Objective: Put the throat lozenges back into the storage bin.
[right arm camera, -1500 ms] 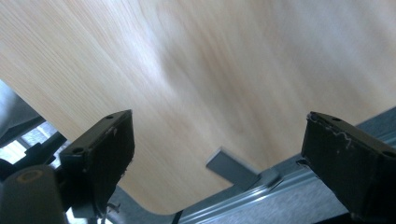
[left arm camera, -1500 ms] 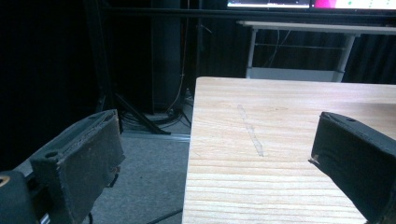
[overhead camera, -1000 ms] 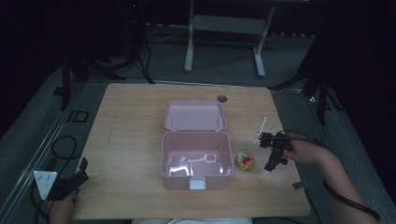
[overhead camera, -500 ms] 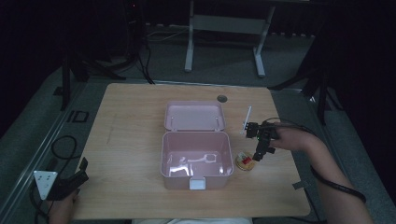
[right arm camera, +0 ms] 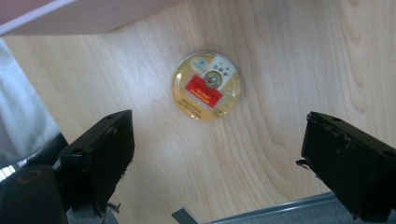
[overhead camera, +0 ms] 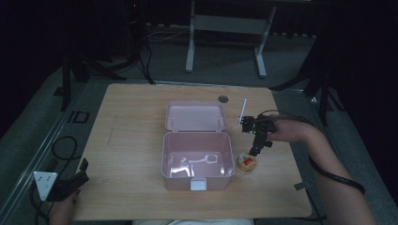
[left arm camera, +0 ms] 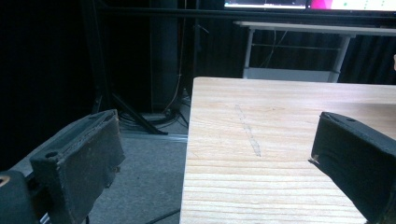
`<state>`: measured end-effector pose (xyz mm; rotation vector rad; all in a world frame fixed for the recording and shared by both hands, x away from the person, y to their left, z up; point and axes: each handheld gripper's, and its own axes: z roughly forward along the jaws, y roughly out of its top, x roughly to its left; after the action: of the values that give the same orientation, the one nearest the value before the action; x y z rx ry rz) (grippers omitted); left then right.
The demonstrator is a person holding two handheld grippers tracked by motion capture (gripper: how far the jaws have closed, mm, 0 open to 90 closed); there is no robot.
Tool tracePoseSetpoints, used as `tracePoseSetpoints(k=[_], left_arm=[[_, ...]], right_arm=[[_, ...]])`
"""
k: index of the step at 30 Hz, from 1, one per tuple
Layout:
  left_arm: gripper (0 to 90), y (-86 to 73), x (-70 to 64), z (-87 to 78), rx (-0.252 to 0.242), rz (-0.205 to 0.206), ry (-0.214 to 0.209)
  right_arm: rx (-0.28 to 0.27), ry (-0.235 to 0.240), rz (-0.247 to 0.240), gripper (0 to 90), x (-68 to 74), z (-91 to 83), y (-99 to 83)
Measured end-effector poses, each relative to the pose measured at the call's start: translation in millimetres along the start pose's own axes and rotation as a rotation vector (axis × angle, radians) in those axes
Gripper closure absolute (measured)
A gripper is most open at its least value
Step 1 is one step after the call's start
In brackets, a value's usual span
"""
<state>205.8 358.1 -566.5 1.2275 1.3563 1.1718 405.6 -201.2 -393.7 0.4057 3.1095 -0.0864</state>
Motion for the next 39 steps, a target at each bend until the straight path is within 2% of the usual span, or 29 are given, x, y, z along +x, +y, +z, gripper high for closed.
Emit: tracePoseSetpoints(k=[2,4,11,13,16,19,20,22,23,31,35,36,39], left_arm=[[2.5,0.0,0.0,-0.1,0.0,0.0,0.0],[2.5,0.0,0.2,0.0,0.0,-0.002,-0.001],[2.5,0.1,0.6,-0.1,0.002,-0.003,-0.007],[2.5,0.1,0.6,-0.1,0.002,-0.002,-0.005],[2.5,0.0,0.1,0.0,0.0,-0.001,-0.004],[2.5,0.0,0.1,-0.1,0.0,0.0,-0.004],[2.5,0.0,0.1,0.0,0.0,0.0,-0.005],[2.5,0.0,0.1,0.0,0.0,0.0,-0.005],[2.5,0.0,0.0,-0.1,0.0,0.001,-0.005],[2.5,0.0,-0.1,0.0,0.0,0.002,-0.004],[2.5,0.1,-0.1,0.1,0.002,0.002,-0.005],[2.5,0.1,0.0,0.1,0.002,0.002,-0.006],[2.5,0.1,0.0,0.2,0.002,0.001,-0.006]], right_arm=[[0.008,-0.019,-0.045,9.3,3.7,4.6,1.1],[0.018,-0.013,-0.057,9.3,4.3,11.6,2.8],[0.021,-0.004,-0.057,9.3,-0.7,42.8,5.8],[0.022,-0.002,-0.055,9.3,-1.4,46.6,5.8],[0.002,0.02,-0.042,9.3,-4.7,70.2,4.6],[0.006,0.035,-0.03,9.4,-7.3,89.8,3.2],[-0.014,0.051,-0.027,14.1,-8.5,94.2,2.0],[-0.054,0.066,-0.008,13.7,-10.9,98.2,0.3],[-0.053,0.066,0.001,13.6,-11.3,100.0,-0.8],[0.033,0.06,-0.002,12.8,-7.6,123.5,-3.0],[0.052,0.049,-0.011,14.1,-5.1,130.3,-0.3],[0.05,0.042,-0.019,18.6,-5.0,129.5,0.1],[0.035,0.046,-0.017,19.6,-6.3,124.3,-0.2]])
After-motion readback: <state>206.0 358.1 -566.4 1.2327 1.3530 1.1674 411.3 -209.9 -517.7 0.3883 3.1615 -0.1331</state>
